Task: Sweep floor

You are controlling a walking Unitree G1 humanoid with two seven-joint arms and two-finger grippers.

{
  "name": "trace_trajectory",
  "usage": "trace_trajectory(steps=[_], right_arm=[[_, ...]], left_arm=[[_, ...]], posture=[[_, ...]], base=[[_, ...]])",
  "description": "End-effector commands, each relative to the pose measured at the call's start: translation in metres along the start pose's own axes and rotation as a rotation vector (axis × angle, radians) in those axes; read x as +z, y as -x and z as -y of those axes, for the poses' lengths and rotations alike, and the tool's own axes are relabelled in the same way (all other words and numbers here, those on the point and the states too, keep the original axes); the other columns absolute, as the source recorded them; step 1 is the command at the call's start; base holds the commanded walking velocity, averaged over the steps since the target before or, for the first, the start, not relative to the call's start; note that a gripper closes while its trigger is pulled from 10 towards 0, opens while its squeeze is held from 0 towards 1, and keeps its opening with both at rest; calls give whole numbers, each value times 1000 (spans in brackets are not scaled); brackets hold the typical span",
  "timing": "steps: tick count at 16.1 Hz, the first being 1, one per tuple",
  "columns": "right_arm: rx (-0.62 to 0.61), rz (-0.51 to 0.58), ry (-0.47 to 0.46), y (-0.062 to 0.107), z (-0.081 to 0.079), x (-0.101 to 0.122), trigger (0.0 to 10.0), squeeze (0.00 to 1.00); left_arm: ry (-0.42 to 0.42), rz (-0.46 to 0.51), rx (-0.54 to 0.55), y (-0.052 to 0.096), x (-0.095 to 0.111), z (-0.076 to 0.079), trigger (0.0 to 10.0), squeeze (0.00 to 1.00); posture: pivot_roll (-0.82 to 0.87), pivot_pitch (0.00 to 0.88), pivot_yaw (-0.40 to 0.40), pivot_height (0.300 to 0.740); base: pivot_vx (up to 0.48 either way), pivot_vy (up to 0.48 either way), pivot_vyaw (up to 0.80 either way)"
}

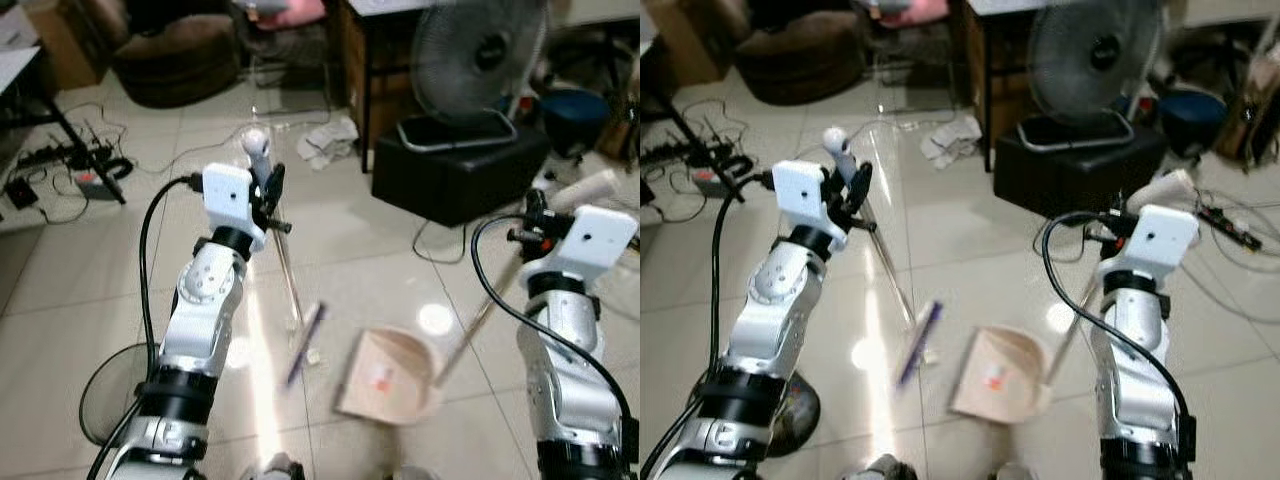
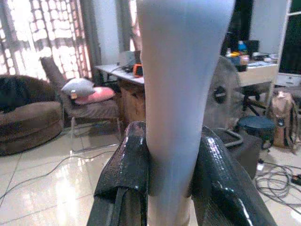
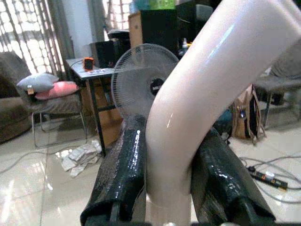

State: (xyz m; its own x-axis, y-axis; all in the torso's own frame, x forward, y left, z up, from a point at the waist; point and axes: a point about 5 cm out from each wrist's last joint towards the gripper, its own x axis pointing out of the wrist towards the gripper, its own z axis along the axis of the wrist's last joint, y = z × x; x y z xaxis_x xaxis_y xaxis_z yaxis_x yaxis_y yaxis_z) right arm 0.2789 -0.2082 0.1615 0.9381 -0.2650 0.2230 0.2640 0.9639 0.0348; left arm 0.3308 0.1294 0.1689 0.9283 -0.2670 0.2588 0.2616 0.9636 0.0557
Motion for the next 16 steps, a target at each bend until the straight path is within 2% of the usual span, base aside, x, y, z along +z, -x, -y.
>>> trace_trajectory(steps=[1,12,16], right_arm=[[24,42,-45,-2,-10,9,10000,0],[25,31,-47,0,-11,5,10000,0],[29,10,16,3,-12,0,10000,0]], left_arm=[[-34,12,15,-1,5,-9,10000,0],[-27,7,-9,-1,2,-6,10000,0],[-31,6,-11,-1,2,-6,10000,0]], posture=[[-27,75,81,740],[-32,63,93,740],[-29,69,96,740]], base=[[454,0,0],[456,0,0],[455,0,138]])
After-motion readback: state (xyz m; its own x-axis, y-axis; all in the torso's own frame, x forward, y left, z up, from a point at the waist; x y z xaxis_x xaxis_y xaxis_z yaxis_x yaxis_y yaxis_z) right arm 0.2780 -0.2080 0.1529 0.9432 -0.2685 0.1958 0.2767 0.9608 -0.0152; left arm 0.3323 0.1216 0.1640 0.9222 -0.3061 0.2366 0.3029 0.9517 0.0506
